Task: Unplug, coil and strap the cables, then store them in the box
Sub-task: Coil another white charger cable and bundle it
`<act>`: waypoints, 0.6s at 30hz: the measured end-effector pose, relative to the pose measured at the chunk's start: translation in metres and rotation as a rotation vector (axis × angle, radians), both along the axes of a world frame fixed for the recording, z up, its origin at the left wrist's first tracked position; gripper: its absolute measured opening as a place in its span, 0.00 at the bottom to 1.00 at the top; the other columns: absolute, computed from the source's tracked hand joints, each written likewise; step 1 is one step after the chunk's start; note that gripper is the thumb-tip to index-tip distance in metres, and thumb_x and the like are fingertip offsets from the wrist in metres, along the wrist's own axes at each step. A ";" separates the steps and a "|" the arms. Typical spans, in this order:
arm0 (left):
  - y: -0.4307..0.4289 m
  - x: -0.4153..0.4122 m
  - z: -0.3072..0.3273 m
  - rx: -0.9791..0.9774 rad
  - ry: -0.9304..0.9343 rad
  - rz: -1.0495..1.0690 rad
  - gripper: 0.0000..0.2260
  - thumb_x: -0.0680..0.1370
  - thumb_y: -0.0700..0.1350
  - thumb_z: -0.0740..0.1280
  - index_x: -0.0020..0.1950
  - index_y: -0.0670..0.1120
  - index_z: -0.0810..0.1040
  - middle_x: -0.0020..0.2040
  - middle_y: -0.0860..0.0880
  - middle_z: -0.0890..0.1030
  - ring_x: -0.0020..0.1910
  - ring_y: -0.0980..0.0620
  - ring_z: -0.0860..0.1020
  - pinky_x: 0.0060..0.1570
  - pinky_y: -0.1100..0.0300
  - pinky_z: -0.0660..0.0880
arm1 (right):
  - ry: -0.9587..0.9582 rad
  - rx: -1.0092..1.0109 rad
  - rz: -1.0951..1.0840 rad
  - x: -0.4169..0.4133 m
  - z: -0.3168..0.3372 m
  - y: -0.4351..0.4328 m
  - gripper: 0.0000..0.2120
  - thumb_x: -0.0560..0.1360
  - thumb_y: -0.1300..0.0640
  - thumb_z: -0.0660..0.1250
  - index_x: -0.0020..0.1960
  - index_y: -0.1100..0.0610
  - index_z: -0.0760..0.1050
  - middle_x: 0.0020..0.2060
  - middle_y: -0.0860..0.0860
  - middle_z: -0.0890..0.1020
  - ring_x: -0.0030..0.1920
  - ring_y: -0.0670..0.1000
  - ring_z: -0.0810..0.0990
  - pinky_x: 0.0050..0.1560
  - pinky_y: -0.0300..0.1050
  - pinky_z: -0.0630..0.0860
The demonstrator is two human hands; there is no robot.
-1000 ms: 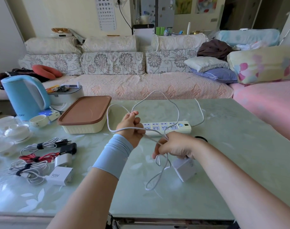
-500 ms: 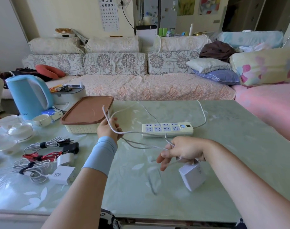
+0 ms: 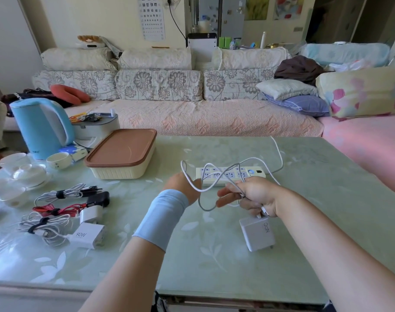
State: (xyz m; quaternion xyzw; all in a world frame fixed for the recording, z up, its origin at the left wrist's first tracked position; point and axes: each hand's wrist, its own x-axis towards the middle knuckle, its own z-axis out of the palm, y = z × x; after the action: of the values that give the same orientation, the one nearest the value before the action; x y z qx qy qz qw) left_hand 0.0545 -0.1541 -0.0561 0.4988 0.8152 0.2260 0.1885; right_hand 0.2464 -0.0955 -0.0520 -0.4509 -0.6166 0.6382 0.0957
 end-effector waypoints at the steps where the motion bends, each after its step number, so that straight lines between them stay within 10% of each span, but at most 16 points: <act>1: 0.001 0.001 -0.001 0.072 -0.176 0.004 0.19 0.73 0.53 0.69 0.51 0.37 0.75 0.51 0.40 0.82 0.50 0.41 0.81 0.51 0.53 0.78 | 0.004 0.001 -0.017 -0.001 -0.001 0.000 0.15 0.83 0.50 0.58 0.56 0.60 0.77 0.51 0.53 0.86 0.17 0.45 0.55 0.26 0.38 0.49; 3: 0.002 0.001 -0.001 0.288 -0.548 0.023 0.37 0.60 0.55 0.75 0.61 0.37 0.70 0.54 0.37 0.81 0.49 0.40 0.82 0.50 0.45 0.80 | -0.002 0.009 -0.048 -0.003 -0.001 -0.001 0.14 0.83 0.50 0.60 0.54 0.59 0.78 0.50 0.53 0.86 0.18 0.46 0.54 0.26 0.37 0.49; 6: 0.002 0.002 0.010 0.348 -0.985 0.075 0.24 0.77 0.51 0.67 0.67 0.43 0.62 0.50 0.38 0.83 0.28 0.43 0.80 0.25 0.57 0.76 | -0.106 0.106 -0.069 -0.002 0.004 -0.005 0.15 0.81 0.46 0.62 0.54 0.55 0.82 0.45 0.50 0.86 0.21 0.47 0.54 0.27 0.37 0.50; 9: -0.008 -0.001 0.018 -0.035 -0.579 -0.070 0.24 0.80 0.52 0.62 0.73 0.46 0.58 0.45 0.44 0.85 0.19 0.50 0.72 0.20 0.68 0.63 | -0.222 0.294 -0.050 -0.001 0.011 -0.009 0.15 0.79 0.43 0.65 0.50 0.52 0.85 0.34 0.49 0.72 0.24 0.48 0.56 0.26 0.38 0.51; 12: -0.017 -0.012 0.012 -0.354 -0.268 -0.124 0.38 0.75 0.46 0.72 0.74 0.47 0.49 0.38 0.43 0.80 0.19 0.51 0.76 0.22 0.62 0.73 | -0.213 0.384 -0.066 -0.001 0.011 -0.006 0.14 0.77 0.44 0.66 0.45 0.51 0.87 0.34 0.48 0.66 0.28 0.48 0.59 0.25 0.39 0.54; 16: -0.022 -0.012 0.012 -0.589 -0.344 -0.244 0.05 0.76 0.40 0.69 0.45 0.40 0.74 0.40 0.41 0.77 0.31 0.48 0.76 0.34 0.54 0.78 | -0.133 0.449 -0.114 -0.003 0.006 -0.001 0.16 0.77 0.44 0.66 0.41 0.51 0.86 0.31 0.52 0.60 0.26 0.50 0.59 0.23 0.36 0.55; 18: -0.023 -0.003 0.016 -0.511 -0.345 -0.355 0.04 0.77 0.37 0.68 0.51 0.40 0.79 0.47 0.44 0.81 0.38 0.48 0.81 0.33 0.57 0.81 | -0.084 0.435 -0.122 -0.007 0.003 -0.002 0.15 0.77 0.45 0.66 0.41 0.52 0.86 0.29 0.50 0.60 0.25 0.49 0.58 0.25 0.37 0.55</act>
State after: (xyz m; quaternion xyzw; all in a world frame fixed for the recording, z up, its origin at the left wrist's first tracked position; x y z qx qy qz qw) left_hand 0.0513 -0.1774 -0.0404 0.5240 0.7020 0.0593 0.4786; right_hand 0.2390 -0.0974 -0.0489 -0.4822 -0.7146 0.4642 0.2033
